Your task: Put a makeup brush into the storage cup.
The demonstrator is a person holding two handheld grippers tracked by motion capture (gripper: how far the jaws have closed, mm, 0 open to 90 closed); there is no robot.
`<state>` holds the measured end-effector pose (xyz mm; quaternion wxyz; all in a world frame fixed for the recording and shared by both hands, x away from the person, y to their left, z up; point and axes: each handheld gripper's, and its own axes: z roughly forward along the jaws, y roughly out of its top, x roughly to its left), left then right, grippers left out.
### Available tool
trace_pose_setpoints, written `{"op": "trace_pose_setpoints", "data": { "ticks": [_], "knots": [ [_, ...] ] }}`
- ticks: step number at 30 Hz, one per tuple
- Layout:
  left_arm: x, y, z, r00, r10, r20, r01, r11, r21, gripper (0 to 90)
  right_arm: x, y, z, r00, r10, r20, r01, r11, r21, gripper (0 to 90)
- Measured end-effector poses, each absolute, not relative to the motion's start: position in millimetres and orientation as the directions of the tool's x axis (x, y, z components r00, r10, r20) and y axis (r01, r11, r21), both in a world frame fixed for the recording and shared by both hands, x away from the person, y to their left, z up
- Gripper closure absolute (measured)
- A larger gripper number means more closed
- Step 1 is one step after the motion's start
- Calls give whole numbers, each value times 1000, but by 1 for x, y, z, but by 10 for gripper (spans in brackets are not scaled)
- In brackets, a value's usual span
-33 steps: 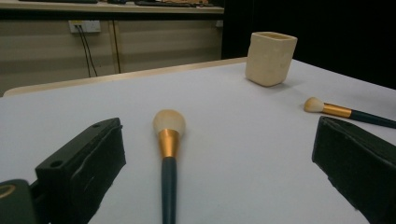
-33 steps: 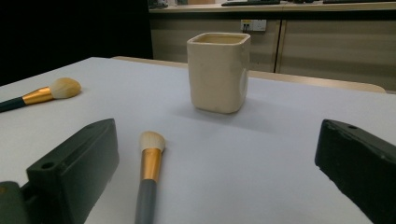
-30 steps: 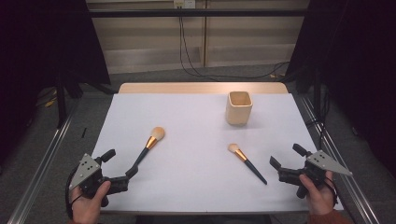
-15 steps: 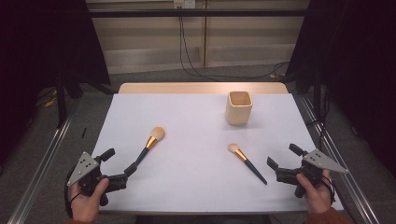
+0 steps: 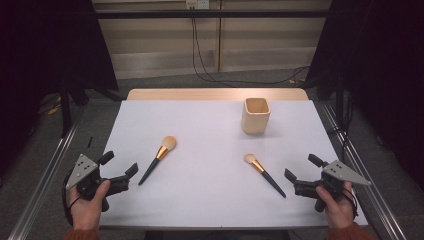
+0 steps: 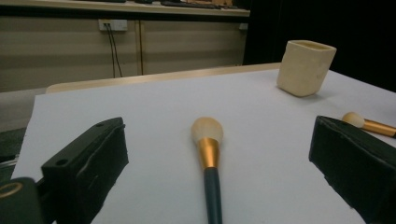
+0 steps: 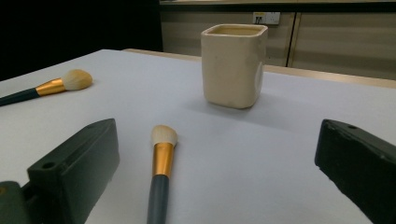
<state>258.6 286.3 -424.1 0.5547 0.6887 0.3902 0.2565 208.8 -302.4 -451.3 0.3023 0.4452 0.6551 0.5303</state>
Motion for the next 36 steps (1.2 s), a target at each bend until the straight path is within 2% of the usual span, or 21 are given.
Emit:
{"op": "trace_pose_setpoints", "data": {
  "ticks": [16,22,24,30,36],
  "knots": [
    [286,264,-409,581,814,-17,208,-128,970,52,208,-301,-451,-421,903,89,262,27,965,0],
    [294,255,-404,581,813,-36,217,-112,970,46,209,-301,-452,-420,903,93,264,23,964,0],
    [296,251,-403,585,811,-3,204,-143,968,46,209,-302,-452,-423,899,110,271,10,963,0],
    [314,241,-408,596,803,-9,256,-180,950,39,209,-301,-452,-422,900,108,273,12,962,0],
    [326,235,-410,615,788,-18,267,-187,945,39,209,-302,-452,-422,900,109,275,13,961,0]
  ]
}}
